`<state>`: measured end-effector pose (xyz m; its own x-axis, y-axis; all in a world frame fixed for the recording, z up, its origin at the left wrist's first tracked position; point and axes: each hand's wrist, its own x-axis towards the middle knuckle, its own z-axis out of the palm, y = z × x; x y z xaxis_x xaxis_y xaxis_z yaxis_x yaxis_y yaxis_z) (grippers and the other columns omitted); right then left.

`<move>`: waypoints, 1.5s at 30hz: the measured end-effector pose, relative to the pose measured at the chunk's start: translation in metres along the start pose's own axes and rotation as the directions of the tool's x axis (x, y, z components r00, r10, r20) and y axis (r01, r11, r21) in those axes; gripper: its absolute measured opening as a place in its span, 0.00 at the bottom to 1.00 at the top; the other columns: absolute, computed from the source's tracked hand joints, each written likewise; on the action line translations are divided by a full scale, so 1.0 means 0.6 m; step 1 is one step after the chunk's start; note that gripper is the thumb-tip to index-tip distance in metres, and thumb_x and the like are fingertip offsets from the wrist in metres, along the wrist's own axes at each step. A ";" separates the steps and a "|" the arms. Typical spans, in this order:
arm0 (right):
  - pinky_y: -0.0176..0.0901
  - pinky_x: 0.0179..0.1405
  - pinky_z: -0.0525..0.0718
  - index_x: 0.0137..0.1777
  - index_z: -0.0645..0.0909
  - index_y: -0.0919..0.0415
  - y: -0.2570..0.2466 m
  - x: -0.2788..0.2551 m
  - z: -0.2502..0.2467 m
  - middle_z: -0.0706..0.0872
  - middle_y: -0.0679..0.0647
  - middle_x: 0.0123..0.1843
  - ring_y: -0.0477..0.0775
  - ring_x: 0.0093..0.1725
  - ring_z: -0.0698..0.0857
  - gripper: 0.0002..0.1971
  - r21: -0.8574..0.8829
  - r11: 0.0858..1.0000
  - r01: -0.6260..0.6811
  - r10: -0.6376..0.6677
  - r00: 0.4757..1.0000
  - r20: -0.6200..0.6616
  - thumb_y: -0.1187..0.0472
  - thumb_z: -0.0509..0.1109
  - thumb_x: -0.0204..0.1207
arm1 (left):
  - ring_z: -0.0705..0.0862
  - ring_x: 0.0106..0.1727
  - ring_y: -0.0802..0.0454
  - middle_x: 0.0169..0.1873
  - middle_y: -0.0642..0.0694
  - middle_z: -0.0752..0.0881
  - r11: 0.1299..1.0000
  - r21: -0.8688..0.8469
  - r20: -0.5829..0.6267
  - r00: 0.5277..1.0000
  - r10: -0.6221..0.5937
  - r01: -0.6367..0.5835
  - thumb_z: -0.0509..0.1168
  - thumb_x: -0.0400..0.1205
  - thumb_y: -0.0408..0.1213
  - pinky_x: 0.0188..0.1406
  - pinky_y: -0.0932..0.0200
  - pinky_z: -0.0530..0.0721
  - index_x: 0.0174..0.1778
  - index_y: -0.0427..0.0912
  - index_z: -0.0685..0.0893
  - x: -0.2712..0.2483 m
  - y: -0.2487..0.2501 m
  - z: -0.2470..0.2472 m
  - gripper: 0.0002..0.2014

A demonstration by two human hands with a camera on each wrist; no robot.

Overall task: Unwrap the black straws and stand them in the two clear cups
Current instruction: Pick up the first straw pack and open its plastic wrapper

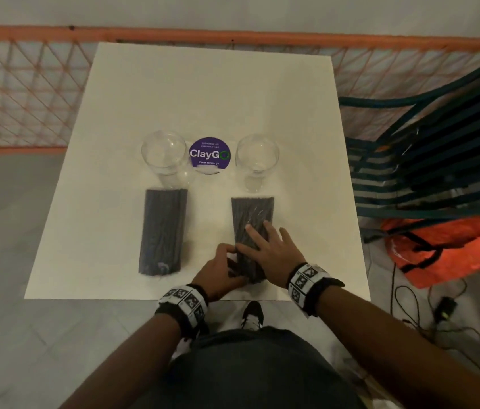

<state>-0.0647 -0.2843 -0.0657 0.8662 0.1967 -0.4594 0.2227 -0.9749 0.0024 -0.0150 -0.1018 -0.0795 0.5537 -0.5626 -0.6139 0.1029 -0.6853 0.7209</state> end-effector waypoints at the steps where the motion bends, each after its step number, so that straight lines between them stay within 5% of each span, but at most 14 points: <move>1: 0.74 0.61 0.80 0.79 0.66 0.42 -0.002 0.004 -0.004 0.64 0.62 0.85 0.80 0.77 0.68 0.37 0.028 1.000 -0.009 0.009 1.000 0.005 0.55 0.74 0.70 | 0.89 0.54 0.46 0.58 0.39 0.87 0.998 -0.061 0.001 1.000 -0.009 0.009 0.79 0.74 0.41 0.61 0.44 0.88 0.67 0.51 0.63 0.001 0.000 -0.001 0.34; 7: 0.64 0.71 0.77 0.80 0.59 0.34 0.032 -0.006 -0.034 0.49 0.51 0.88 0.68 0.85 0.52 0.38 0.340 0.940 -0.004 0.016 0.999 -0.034 0.53 0.73 0.74 | 0.92 0.47 0.52 0.52 0.48 0.91 0.992 -0.073 -0.014 0.995 0.103 -0.104 0.74 0.80 0.46 0.56 0.43 0.90 0.57 0.55 0.73 -0.015 0.013 -0.034 0.17; 11: 0.56 0.76 0.74 0.77 0.69 0.41 0.049 -0.023 -0.065 0.68 0.53 0.82 0.57 0.81 0.66 0.34 0.630 0.772 0.077 0.033 0.986 -0.161 0.53 0.77 0.72 | 0.91 0.41 0.53 0.46 0.49 0.90 0.964 -0.103 -0.128 0.964 0.231 -0.245 0.69 0.78 0.59 0.49 0.43 0.90 0.56 0.59 0.77 -0.045 0.048 -0.062 0.16; 15: 0.50 0.62 0.83 0.68 0.71 0.45 0.059 -0.036 -0.096 0.85 0.43 0.63 0.46 0.61 0.85 0.28 0.883 0.468 0.029 0.261 0.950 -0.170 0.53 0.79 0.70 | 0.86 0.54 0.57 0.61 0.55 0.81 0.932 0.064 -0.201 0.910 0.362 -0.357 0.71 0.72 0.66 0.50 0.56 0.88 0.70 0.67 0.72 -0.063 0.078 -0.089 0.31; 17: 0.54 0.59 0.85 0.65 0.71 0.44 0.057 -0.035 -0.103 0.88 0.41 0.58 0.45 0.55 0.87 0.25 0.909 0.416 -0.008 0.337 0.930 -0.147 0.52 0.78 0.73 | 0.84 0.57 0.59 0.67 0.57 0.77 0.904 0.214 -0.234 0.879 0.414 -0.369 0.73 0.73 0.62 0.53 0.55 0.87 0.73 0.68 0.67 -0.055 0.085 -0.098 0.34; 21: 0.59 0.58 0.86 0.67 0.71 0.44 0.038 -0.035 -0.101 0.89 0.42 0.57 0.48 0.54 0.88 0.23 0.919 0.391 -0.054 0.396 0.911 -0.115 0.49 0.75 0.74 | 0.87 0.51 0.60 0.63 0.57 0.81 0.924 0.142 -0.252 0.889 0.381 -0.355 0.72 0.78 0.53 0.52 0.44 0.90 0.70 0.65 0.70 -0.038 0.099 -0.097 0.26; 26: 0.55 0.63 0.83 0.70 0.72 0.47 0.022 -0.053 -0.100 0.86 0.45 0.65 0.49 0.62 0.85 0.23 0.926 0.377 0.005 0.451 0.872 -0.189 0.45 0.68 0.76 | 0.87 0.52 0.60 0.63 0.57 0.82 0.917 0.183 -0.282 0.874 0.395 -0.355 0.72 0.79 0.53 0.51 0.44 0.90 0.68 0.66 0.69 -0.039 0.110 -0.096 0.24; 29: 0.44 0.66 0.75 0.74 0.74 0.54 0.015 -0.059 -0.093 0.78 0.54 0.71 0.55 0.71 0.77 0.24 0.878 0.477 -0.025 0.466 0.855 -0.229 0.57 0.71 0.79 | 0.82 0.66 0.56 0.74 0.55 0.76 0.908 0.266 -0.247 0.888 0.389 -0.324 0.76 0.74 0.55 0.62 0.49 0.85 0.74 0.64 0.64 -0.038 0.111 -0.093 0.36; 31: 0.41 0.62 0.75 0.75 0.74 0.53 0.008 -0.063 -0.092 0.76 0.55 0.68 0.56 0.67 0.78 0.25 0.866 0.495 -0.069 0.483 0.850 -0.209 0.58 0.72 0.78 | 0.77 0.74 0.55 0.79 0.57 0.72 0.903 0.235 -0.180 0.896 0.405 -0.361 0.80 0.71 0.52 0.70 0.51 0.79 0.81 0.65 0.58 -0.035 0.116 -0.086 0.47; 33: 0.43 0.59 0.79 0.76 0.73 0.49 0.001 -0.067 -0.095 0.74 0.52 0.65 0.52 0.61 0.80 0.28 0.860 0.496 -0.117 0.538 0.819 -0.199 0.56 0.73 0.76 | 0.77 0.74 0.55 0.78 0.58 0.74 0.897 0.185 -0.127 0.895 0.428 -0.402 0.80 0.72 0.48 0.73 0.50 0.77 0.82 0.67 0.57 -0.032 0.128 -0.076 0.48; 37: 0.46 0.47 0.87 0.65 0.69 0.48 -0.012 -0.091 -0.117 0.76 0.47 0.61 0.46 0.47 0.86 0.27 0.953 0.283 -0.107 0.709 0.692 -0.133 0.52 0.79 0.70 | 0.84 0.62 0.52 0.64 0.57 0.85 0.908 0.190 -0.235 0.880 0.412 -0.374 0.78 0.73 0.50 0.63 0.46 0.83 0.72 0.65 0.69 -0.025 0.143 -0.060 0.34; 41: 0.42 0.39 0.86 0.61 0.68 0.51 -0.024 -0.109 -0.137 0.82 0.45 0.52 0.46 0.40 0.87 0.29 0.967 0.245 -0.067 0.570 0.817 -0.088 0.51 0.82 0.68 | 0.86 0.59 0.49 0.64 0.53 0.84 0.926 0.197 -0.254 0.895 0.366 -0.322 0.78 0.71 0.52 0.60 0.46 0.84 0.69 0.63 0.67 -0.026 0.151 -0.059 0.34; 43: 0.38 0.36 0.78 0.60 0.73 0.52 -0.015 -0.107 -0.140 0.83 0.44 0.40 0.44 0.36 0.82 0.24 0.936 0.314 -0.160 0.591 0.804 -0.061 0.49 0.80 0.70 | 0.86 0.57 0.50 0.64 0.54 0.83 0.922 0.217 -0.240 0.898 0.369 -0.321 0.78 0.71 0.54 0.57 0.47 0.85 0.68 0.62 0.66 -0.028 0.149 -0.056 0.34; 45: 0.43 0.35 0.78 0.53 0.82 0.51 0.000 -0.107 -0.146 0.81 0.45 0.33 0.46 0.34 0.80 0.14 0.873 0.418 -0.252 0.623 0.778 -0.074 0.47 0.76 0.73 | 0.87 0.54 0.52 0.61 0.56 0.84 0.921 0.219 -0.243 0.896 0.371 -0.322 0.79 0.70 0.57 0.51 0.51 0.85 0.67 0.60 0.66 -0.029 0.142 -0.053 0.35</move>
<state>-0.0809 -0.2875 0.0415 0.8463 -0.4468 -0.2901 -0.5153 -0.5484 -0.6586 0.0106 -0.1356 0.0029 0.7353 -0.6461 -0.2044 -0.2646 -0.5514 0.7912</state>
